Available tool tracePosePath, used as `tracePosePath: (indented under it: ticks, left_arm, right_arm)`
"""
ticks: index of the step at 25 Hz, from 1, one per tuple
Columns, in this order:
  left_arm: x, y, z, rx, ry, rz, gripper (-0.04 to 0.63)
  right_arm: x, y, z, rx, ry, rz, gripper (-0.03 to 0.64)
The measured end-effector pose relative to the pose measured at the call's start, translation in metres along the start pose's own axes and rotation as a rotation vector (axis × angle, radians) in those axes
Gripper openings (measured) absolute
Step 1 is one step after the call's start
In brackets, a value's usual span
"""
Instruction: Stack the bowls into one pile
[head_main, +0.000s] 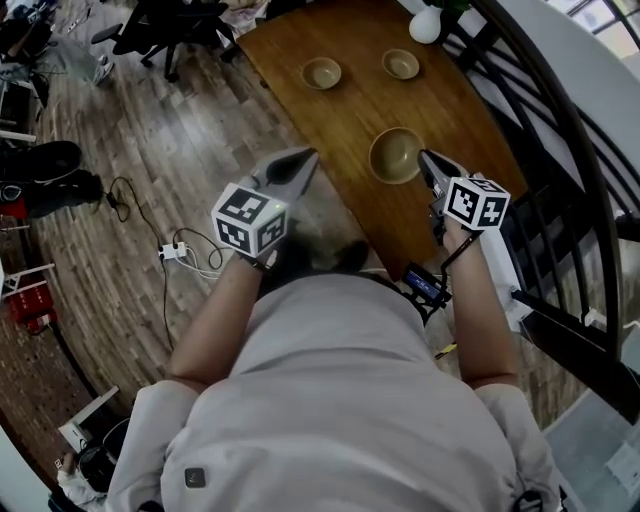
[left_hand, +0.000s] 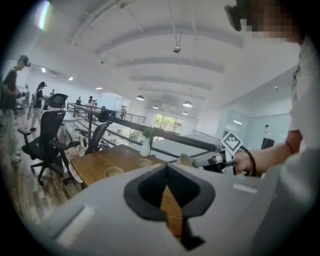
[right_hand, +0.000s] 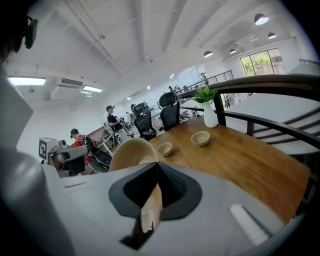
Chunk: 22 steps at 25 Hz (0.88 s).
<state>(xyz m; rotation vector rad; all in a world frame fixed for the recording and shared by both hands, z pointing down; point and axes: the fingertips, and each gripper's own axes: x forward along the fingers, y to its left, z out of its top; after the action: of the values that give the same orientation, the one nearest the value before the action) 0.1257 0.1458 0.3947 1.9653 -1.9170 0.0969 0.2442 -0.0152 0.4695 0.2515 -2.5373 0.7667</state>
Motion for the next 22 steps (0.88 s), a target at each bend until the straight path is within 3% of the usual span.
tracePosePath:
  ticks: [9,15,22]
  left_arm:
    - [-0.023,0.081,0.010,0.011,0.009,-0.060,0.005]
    - [-0.031,0.188,0.027,0.009,0.021,-0.099,0.005]
    - [-0.088,0.238,0.035,0.005,0.005,-0.097,0.005]
  right_arm:
    - [0.069,0.049,0.019,0.005,-0.011,-0.037,0.012]
    - [0.158,0.079,0.052,0.024,-0.015,-0.072,0.012]
    - [0.192,0.135,0.048,0.031,-0.026,-0.084,0.013]
